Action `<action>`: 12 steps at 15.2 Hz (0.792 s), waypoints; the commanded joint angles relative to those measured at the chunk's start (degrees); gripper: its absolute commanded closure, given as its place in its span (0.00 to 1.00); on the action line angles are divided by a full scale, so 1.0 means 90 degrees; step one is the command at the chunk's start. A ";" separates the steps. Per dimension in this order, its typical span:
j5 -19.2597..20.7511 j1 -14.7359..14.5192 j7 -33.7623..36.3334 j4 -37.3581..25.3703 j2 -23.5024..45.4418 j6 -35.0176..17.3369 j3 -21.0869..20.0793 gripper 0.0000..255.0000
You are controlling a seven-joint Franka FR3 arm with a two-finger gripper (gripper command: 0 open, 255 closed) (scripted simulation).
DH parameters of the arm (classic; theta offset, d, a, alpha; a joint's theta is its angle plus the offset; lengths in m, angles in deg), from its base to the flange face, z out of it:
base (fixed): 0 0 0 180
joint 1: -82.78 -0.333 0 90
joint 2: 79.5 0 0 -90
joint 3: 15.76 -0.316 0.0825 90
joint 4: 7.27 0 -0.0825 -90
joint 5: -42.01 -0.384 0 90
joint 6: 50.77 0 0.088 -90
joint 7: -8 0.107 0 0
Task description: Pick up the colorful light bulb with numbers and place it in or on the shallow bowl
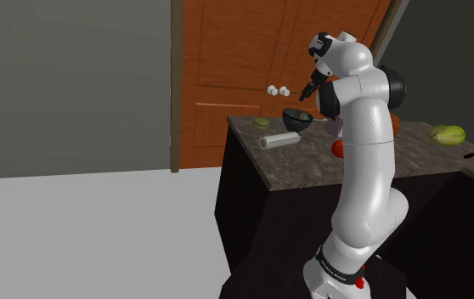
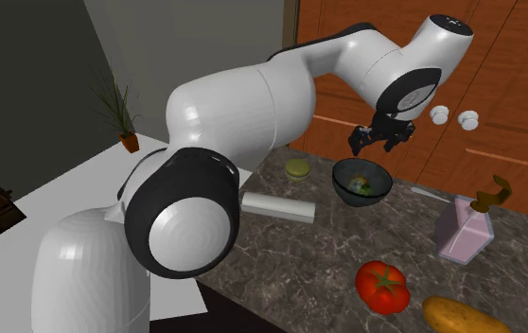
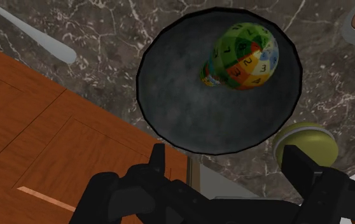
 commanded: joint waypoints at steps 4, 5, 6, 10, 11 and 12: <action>0.0060 0.0217 0.0117 -0.0534 -0.0089 0.0554 0.0045 0.00; 0.0060 0.0296 0.0149 -0.0703 -0.0096 0.0713 0.0047 0.00; 0.0061 0.0296 0.0149 -0.0704 -0.0096 0.0713 0.0046 0.00; 0.0061 0.0296 0.0149 -0.0704 -0.0096 0.0713 0.0046 0.00; 0.0061 0.0296 0.0149 -0.0704 -0.0096 0.0713 0.0046 0.00; 0.0061 0.0296 0.0149 -0.0704 -0.0096 0.0713 0.0046 0.00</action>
